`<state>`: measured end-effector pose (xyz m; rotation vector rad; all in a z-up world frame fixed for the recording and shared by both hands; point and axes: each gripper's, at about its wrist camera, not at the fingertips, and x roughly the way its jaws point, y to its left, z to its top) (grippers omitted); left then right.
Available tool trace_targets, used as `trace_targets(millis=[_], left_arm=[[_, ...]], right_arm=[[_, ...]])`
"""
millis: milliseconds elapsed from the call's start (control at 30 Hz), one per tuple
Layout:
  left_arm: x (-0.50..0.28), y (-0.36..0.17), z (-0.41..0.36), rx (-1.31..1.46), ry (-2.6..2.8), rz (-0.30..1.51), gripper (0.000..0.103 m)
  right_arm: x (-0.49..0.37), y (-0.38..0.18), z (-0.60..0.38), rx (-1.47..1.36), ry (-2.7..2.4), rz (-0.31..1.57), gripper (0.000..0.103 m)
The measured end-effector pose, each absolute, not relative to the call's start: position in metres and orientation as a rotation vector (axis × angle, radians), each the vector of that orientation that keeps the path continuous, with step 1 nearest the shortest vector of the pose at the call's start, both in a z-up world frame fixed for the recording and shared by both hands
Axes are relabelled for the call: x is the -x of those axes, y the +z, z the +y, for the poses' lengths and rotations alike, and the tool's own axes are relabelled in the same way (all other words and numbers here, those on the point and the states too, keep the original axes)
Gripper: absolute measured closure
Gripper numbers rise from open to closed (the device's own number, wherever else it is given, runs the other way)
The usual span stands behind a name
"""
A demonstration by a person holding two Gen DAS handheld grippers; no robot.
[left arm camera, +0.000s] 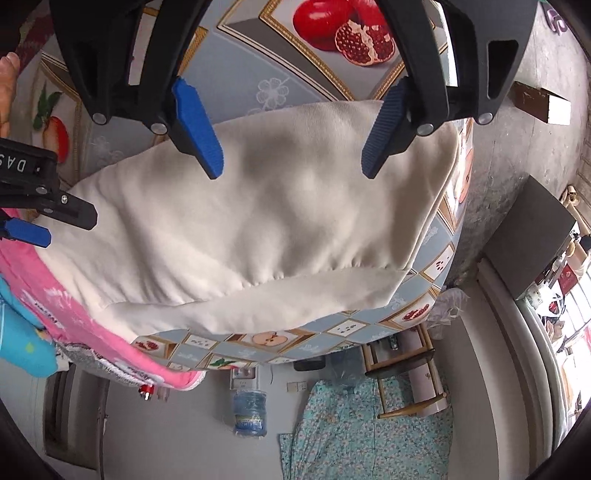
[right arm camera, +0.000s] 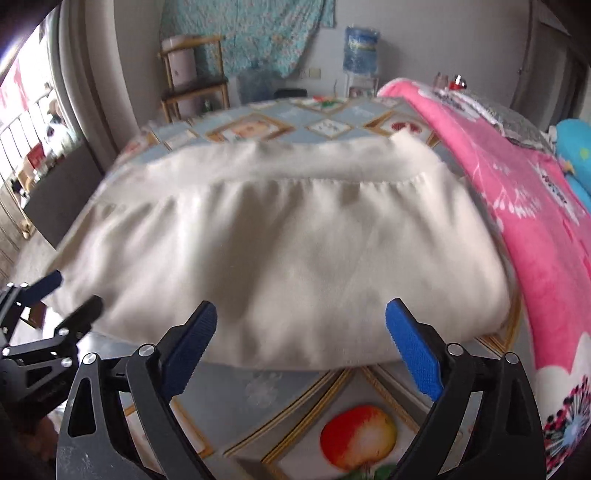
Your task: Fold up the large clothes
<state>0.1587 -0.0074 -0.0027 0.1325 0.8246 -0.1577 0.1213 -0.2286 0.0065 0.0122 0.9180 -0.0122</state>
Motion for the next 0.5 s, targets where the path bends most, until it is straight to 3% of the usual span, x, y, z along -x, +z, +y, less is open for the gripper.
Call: trace_targets(millis=[167,300,500], left_arm=[[-0.122,0.03,0.005,-0.042,-0.193,0.766,0.019],[-0.094,0.056,0.008,-0.032,-0.202,0.699,0.006],[-0.073,0.074,0.004,-0.048,-0.177,0.688,0.005]], right_arm=[[-0.081,0.043,-0.226,-0.03,-0.013,0.806,0.007],[-0.058,0.066,-0.221,-0.009,-0.049,0.726,0.007],[-0.033,0.086,-0.223,0.003,-0.106,0.646,0.007]])
